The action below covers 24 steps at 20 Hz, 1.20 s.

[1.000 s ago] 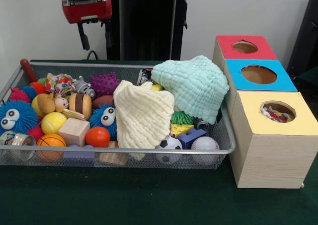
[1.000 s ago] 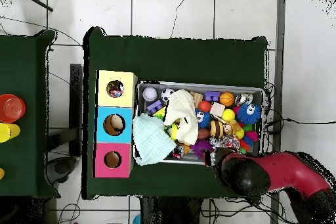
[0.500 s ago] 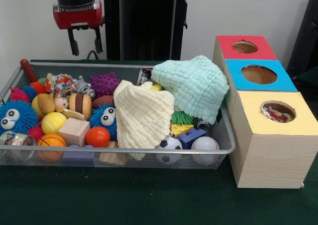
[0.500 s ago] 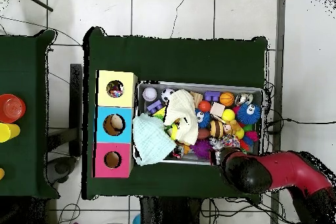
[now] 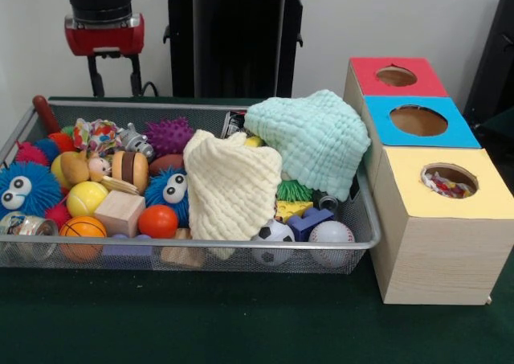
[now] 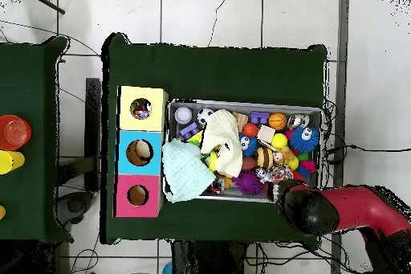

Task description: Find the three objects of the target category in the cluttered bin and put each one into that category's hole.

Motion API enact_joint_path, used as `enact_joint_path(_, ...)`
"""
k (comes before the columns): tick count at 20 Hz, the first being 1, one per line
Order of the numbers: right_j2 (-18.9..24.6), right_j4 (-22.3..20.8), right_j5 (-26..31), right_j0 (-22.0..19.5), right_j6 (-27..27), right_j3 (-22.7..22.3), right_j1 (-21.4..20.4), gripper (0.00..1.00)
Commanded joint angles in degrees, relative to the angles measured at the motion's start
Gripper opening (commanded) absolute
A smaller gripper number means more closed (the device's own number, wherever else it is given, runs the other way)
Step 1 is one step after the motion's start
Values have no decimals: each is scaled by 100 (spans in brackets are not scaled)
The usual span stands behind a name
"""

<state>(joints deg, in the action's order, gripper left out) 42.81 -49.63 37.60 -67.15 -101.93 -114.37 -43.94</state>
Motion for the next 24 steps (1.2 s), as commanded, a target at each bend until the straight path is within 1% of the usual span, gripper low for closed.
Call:
enact_joint_path(1,-498,-500,804,-10,1281,733,335,100)
enact_joint_path(5,-648,-547,1010,-47,1451,1008,686,100)
enact_joint_path(8,-758,-526,1209,-18,1498,1113,863,100)
enact_joint_path(12,-758,-462,1294,-7,1543,1156,1048,100)
enact_joint_path(13,-732,-409,1306,-34,1567,1089,1028,100)
enact_joint_path(16,-749,-425,1321,-12,1553,1092,1101,100)
enact_joint_path(18,-746,-357,1415,-6,1538,1052,1046,100)
enact_joint_path(22,-844,-513,1408,50,1454,1110,1139,100)
enact_joint_path(24,-945,-574,1506,118,1369,1105,1040,100)
